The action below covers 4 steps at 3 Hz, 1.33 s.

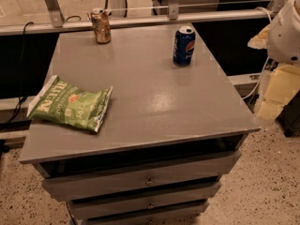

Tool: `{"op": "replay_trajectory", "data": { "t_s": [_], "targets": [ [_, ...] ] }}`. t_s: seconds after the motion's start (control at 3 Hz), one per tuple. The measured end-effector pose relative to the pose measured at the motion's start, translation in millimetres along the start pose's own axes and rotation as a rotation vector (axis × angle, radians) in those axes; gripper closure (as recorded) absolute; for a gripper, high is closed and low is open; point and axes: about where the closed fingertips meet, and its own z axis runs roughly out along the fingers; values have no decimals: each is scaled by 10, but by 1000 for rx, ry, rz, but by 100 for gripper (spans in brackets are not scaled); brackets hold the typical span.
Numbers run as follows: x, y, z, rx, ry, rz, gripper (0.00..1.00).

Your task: Move pepsi can near green jalapeno chip bag

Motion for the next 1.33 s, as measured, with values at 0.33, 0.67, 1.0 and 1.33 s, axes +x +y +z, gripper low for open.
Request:
{"op": "replay_trajectory", "data": {
  "t_s": [0.33, 0.67, 1.0, 1.33],
  "targets": [
    [0, 0, 0, 0, 0, 0, 0],
    [1, -197, 109, 40, -27, 23, 0],
    [-24, -851, 462, 110, -121, 100, 0],
    [-108, -1335, 752, 110, -232, 175, 0]
  ]
}}
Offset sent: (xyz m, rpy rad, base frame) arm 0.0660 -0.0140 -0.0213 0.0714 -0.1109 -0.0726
